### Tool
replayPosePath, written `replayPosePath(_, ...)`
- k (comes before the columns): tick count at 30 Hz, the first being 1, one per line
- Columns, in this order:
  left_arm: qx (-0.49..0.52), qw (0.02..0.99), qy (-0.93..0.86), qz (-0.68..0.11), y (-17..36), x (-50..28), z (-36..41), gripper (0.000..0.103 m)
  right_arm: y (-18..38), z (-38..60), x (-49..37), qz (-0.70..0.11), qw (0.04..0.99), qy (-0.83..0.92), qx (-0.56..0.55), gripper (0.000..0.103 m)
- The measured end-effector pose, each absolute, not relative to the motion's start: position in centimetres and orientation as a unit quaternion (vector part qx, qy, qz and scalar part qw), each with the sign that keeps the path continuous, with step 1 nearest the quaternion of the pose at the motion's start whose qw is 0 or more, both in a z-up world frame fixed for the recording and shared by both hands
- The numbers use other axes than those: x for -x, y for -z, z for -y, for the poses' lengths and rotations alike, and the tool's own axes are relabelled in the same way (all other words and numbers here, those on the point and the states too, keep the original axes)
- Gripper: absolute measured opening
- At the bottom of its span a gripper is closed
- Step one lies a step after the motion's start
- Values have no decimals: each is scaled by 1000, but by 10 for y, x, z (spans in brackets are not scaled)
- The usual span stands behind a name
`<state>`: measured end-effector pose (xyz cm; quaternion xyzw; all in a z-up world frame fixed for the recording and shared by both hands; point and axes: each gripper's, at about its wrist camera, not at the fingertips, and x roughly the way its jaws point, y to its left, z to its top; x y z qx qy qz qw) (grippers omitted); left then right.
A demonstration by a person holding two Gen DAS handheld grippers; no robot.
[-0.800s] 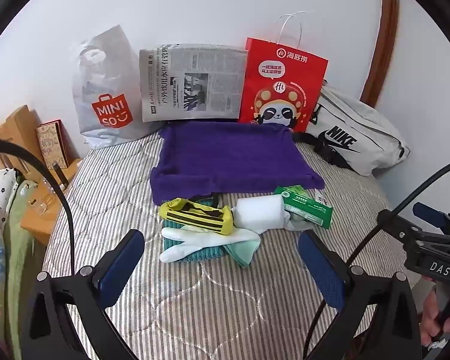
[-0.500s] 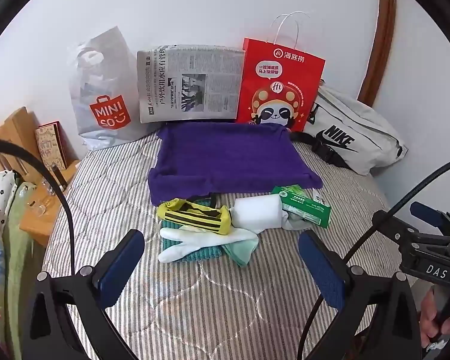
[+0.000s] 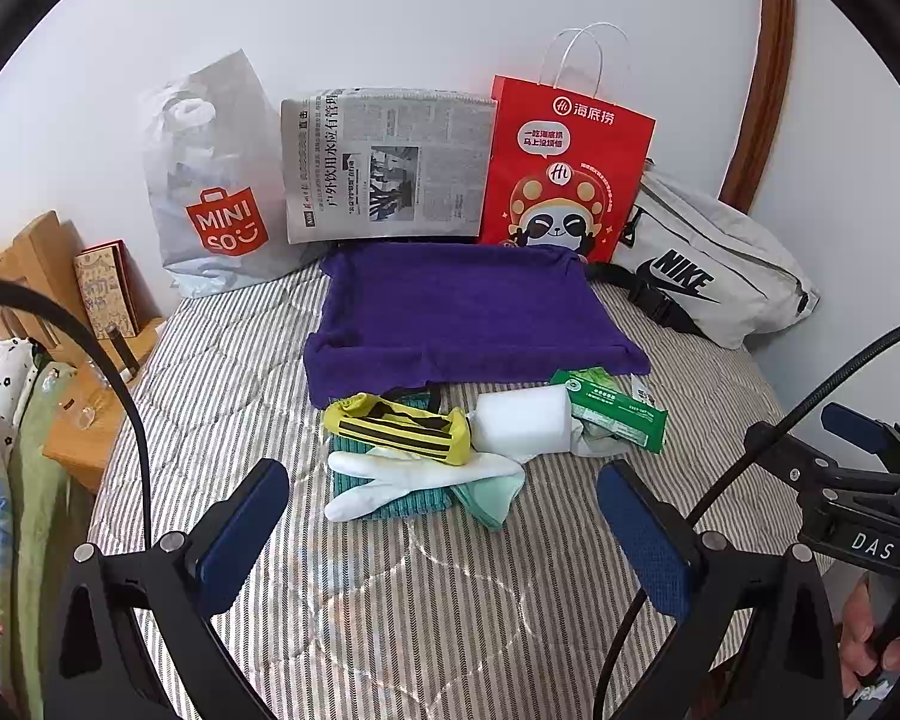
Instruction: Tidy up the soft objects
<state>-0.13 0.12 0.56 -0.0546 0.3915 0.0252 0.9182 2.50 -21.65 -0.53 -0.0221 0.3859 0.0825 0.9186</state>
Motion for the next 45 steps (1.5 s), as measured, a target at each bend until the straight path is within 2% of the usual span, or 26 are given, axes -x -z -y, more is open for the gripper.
replayPosePath(45,47,920,-26,-388,-8,10,1,103,-1,224,-19,-379,922,-82,13,103)
